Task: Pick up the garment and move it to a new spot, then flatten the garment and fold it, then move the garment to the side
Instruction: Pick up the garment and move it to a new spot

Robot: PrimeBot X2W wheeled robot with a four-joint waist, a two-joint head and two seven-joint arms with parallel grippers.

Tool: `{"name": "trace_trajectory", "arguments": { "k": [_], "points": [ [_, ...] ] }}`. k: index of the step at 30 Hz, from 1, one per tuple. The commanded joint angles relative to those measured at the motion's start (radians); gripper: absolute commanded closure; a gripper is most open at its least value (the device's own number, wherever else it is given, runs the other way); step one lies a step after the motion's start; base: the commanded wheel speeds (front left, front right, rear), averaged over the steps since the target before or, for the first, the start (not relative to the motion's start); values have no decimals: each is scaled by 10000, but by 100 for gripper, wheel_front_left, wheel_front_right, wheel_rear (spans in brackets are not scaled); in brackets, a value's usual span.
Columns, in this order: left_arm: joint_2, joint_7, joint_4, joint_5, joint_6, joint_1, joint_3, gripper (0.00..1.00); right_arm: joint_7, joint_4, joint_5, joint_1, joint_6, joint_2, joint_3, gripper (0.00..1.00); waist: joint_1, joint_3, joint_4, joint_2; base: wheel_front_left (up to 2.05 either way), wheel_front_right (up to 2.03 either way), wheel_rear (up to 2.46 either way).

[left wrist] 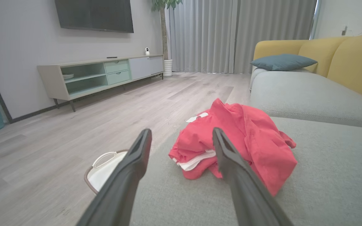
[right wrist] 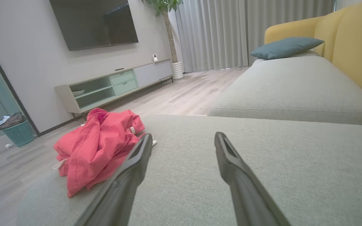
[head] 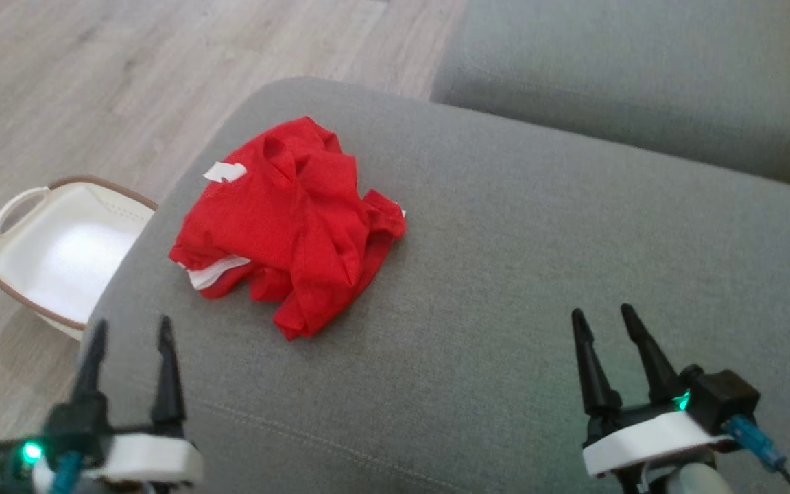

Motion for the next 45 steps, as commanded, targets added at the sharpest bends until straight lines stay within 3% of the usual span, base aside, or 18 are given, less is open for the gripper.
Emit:
{"name": "trace_trajectory", "arguments": {
  "k": [1, 5, 10, 17, 21, 28, 41, 42, 45],
  "points": [
    [193, -122, -372, -140, -59, -874, 539, 0, -109, -378, -131, -501, 40, -75, 40, 0, 0, 342, -202, 0, 0, 0, 0],
    [719, -122, 3, -249, -552, -1733, 792, 0, -109, -602, -407, -788, 40, -75, -520, 0, 0, 981, -476, 0, 0, 0, 0],
    [1574, 54, 1381, -600, -1500, -3567, 870, 0, -109, -1020, -769, -1236, 40, -75, -1282, 0, 0, 1906, -879, 0, 0, 0, 0],
    [2745, 1812, 3466, -1279, -2360, -6686, 268, 0, -109, -1670, -1214, -1821, 40, -75, -2202, 0, 0, 3118, -1381, 0, 0, 0, 0],
    [3192, 2718, 4388, -1719, -2444, -7712, -424, 0, -102, -1828, -1297, -1986, 40, -75, -2349, 0, 0, 3469, -1578, 0, 0, 0, 0],
    [4092, 4173, 5706, -3901, -2457, -9139, -2653, 0, -93, -2024, -1316, -2190, 40, -75, -2284, 0, 0, 4100, -1976, 0, 0, 0, 0],
    [4737, 4232, 7513, -5749, -2459, -10286, -4558, 0, -100, -2154, -1307, -2355, 40, -75, -2205, 0, 0, 4605, -2401, 0, 0, 0, 0],
    [4775, 4199, 7629, -5811, -2459, -10340, -4649, 100, -100, -2149, -1294, -2354, 40, -75, -2198, 0, 0, 4603, -2423, 0, 0, 0, 0],
    [4857, 3831, 7931, -5881, -2459, -10527, -4816, 100, -102, -2070, -1256, -2338, 40, -75, -2196, 0, 0, 4492, -2454, 0, 0, 0, 0]
  ]
}}
